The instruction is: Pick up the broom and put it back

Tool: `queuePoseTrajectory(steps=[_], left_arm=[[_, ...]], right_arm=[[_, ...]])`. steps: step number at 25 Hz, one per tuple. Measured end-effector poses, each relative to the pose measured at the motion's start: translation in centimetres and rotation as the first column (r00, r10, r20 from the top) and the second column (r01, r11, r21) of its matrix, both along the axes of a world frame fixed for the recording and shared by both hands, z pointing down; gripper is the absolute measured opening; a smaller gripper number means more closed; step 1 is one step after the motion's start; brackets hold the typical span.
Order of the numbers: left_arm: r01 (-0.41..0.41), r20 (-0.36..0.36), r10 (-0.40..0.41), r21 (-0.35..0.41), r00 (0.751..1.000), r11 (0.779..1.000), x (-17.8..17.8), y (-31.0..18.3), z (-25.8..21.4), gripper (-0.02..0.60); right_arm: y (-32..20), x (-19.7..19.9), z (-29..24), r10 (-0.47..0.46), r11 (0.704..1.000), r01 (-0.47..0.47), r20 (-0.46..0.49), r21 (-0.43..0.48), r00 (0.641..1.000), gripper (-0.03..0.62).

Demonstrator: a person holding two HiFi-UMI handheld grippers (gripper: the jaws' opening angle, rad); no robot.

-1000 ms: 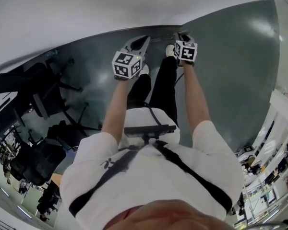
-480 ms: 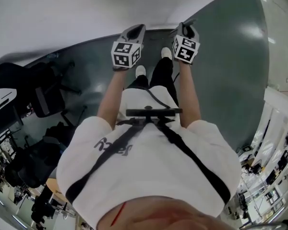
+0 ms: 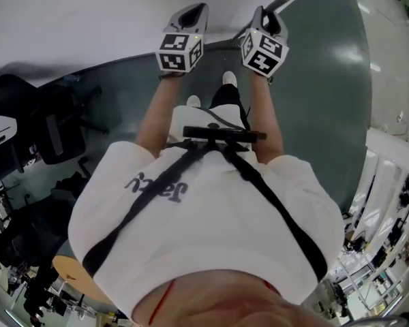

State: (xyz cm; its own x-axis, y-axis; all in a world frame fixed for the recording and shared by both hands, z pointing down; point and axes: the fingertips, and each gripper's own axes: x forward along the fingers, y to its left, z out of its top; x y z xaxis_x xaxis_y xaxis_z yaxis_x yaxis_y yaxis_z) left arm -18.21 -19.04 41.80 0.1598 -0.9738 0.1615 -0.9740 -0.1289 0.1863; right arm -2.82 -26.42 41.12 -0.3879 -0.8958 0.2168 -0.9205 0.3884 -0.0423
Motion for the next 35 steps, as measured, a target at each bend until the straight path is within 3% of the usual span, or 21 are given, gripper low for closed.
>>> queuePoseTrajectory(steps=[8,13,18,26,35], left_arm=[[0.014,0.009,-0.015,0.099,1.0,0.995,-0.1,0.0,-5.7,0.012],[0.04,-0.013,-0.038,0.146,0.999,0.989,-0.7,0.6,-7.8,0.011],[0.037,0.013,-0.039,0.183,0.999,0.982,-0.8,1.4,-9.2,0.012],[0.028,0.045,-0.037,0.184,0.998,0.982,-0.8,1.4,-9.1,0.011],[0.003,0.002,-0.003,0.157,1.0,0.988,0.3,0.6,-7.1,0.012]], right_arm=[[0.7,-1.3,-6.3,-0.036,0.997,0.03,0.09,0.067,0.995,0.094],[1.4,-2.2,-9.3,-0.071,0.99,0.057,0.102,0.13,0.992,0.094],[1.7,-2.3,-11.0,-0.068,0.985,0.05,0.106,0.166,0.992,0.094],[1.7,-2.7,-10.9,-0.07,0.983,0.053,0.09,0.174,0.993,0.094],[1.1,-0.7,-8.6,-0.018,0.992,0.01,0.067,0.128,0.998,0.094]])
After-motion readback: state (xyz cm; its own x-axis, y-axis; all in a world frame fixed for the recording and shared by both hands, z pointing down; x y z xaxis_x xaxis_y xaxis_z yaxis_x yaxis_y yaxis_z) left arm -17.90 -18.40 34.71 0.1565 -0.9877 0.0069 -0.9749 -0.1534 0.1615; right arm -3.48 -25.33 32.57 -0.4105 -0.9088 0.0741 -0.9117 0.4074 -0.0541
